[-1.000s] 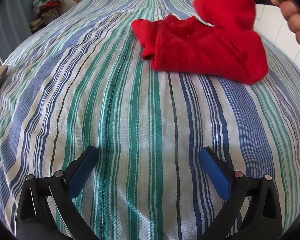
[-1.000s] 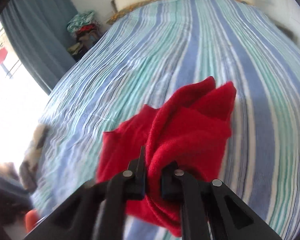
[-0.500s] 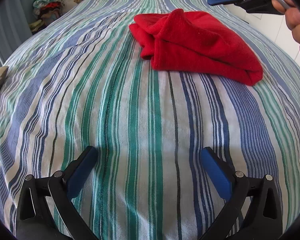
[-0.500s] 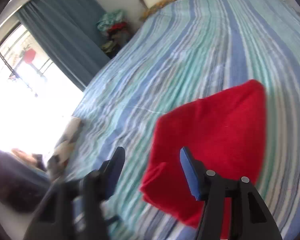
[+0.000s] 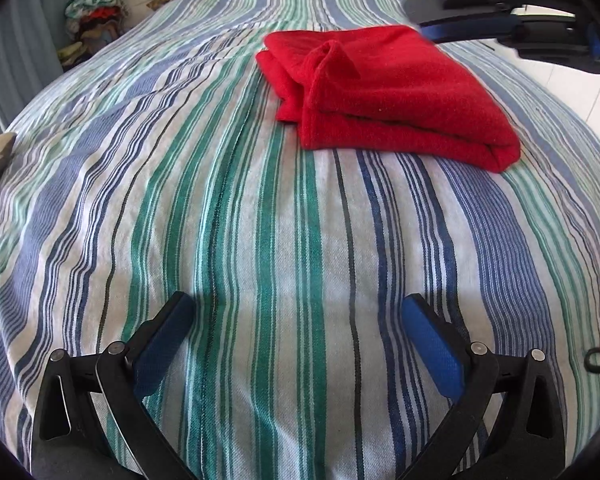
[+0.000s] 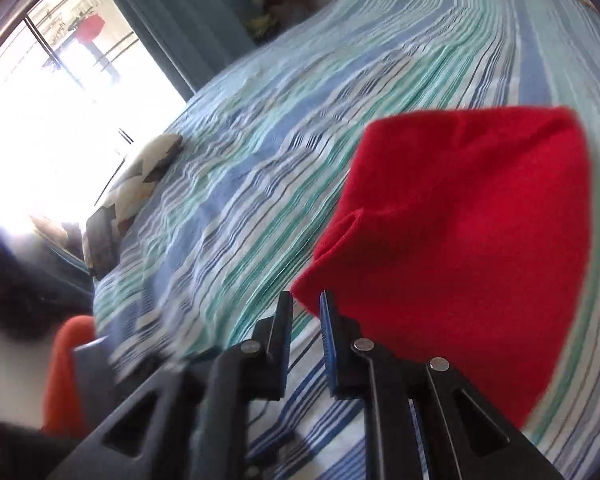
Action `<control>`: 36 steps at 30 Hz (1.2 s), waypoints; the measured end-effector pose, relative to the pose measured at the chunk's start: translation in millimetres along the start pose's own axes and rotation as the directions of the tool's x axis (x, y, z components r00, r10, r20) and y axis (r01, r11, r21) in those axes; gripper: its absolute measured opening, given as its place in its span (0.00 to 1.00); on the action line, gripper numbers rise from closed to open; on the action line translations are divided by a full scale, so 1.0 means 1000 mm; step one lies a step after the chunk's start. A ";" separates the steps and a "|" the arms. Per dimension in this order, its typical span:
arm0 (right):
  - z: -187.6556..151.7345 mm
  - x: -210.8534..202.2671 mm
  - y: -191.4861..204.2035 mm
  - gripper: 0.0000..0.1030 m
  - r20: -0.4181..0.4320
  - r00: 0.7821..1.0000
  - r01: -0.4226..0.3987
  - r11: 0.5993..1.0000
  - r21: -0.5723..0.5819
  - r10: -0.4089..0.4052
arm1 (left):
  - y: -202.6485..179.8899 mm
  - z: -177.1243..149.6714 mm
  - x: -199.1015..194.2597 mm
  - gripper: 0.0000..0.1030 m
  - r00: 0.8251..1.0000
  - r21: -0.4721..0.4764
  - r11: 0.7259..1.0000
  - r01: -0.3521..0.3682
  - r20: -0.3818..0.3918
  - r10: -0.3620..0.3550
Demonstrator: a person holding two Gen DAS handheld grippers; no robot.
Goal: Fold small clothes
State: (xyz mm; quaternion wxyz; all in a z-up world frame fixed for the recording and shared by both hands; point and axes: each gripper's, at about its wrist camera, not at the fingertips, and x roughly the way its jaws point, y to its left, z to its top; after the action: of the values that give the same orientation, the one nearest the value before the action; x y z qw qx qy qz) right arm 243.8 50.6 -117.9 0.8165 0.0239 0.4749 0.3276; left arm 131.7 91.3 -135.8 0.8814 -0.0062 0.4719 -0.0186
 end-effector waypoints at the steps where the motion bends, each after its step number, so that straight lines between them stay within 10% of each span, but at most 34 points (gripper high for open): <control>1: -0.001 -0.021 -0.008 0.17 0.048 0.999 0.018 1.000 0.011 -0.018 | 0.000 0.000 0.000 1.00 1.000 -0.001 1.000 0.000 0.000 0.000; 12: -0.062 -0.014 -0.094 0.16 -0.019 0.996 0.086 0.963 0.256 -0.084 | 0.021 0.031 -0.027 0.98 0.998 -0.113 0.992 0.063 -0.007 -0.064; 16: -0.049 -0.056 -0.091 0.76 0.122 0.984 0.096 0.965 0.245 -0.129 | 0.024 0.094 -0.039 0.99 0.978 -0.168 0.964 0.205 0.086 -0.193; 18: -0.037 -0.070 -0.097 0.86 0.196 0.962 0.137 0.956 0.258 -0.191 | 0.016 0.125 -0.023 0.99 0.977 -0.147 0.967 0.209 0.072 -0.200; 24: -0.004 -0.044 -0.149 0.86 0.172 0.968 0.105 0.919 0.380 -0.182 | 0.013 0.157 0.078 0.99 0.991 -0.045 0.996 -0.071 -0.119 0.066; 27: 0.002 -0.011 -0.164 0.85 0.142 0.986 0.014 0.901 0.433 -0.083 | 0.030 0.156 0.089 1.00 0.988 -0.160 0.987 0.033 -0.146 -0.056; 29: 0.004 0.017 -0.162 0.63 0.092 0.996 -0.040 0.906 0.420 0.001 | 0.030 0.157 0.094 0.95 0.975 -0.200 0.970 0.136 -0.148 -0.167; 30: 0.005 0.027 -0.157 0.54 0.062 0.998 -0.013 0.921 0.390 -0.012 | 0.028 0.157 0.096 0.87 0.965 -0.205 0.962 0.183 -0.151 -0.215; 32: 0.010 0.030 -0.149 0.37 0.061 0.996 0.037 0.931 0.364 -0.063 | 0.025 0.161 0.098 0.30 0.941 -0.208 0.943 0.261 -0.162 -0.296; 36: 0.030 0.006 -0.130 0.33 0.109 0.989 0.062 0.944 0.324 -0.103 | 0.016 0.188 0.074 0.23 0.932 -0.200 0.931 0.306 -0.137 -0.336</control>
State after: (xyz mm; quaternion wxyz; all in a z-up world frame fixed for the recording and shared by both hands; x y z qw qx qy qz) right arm 336.5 -39.4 -151.4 0.8427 0.1563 0.4706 0.2095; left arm 329.4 103.2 -94.0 0.8192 -0.1594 0.5373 -0.1217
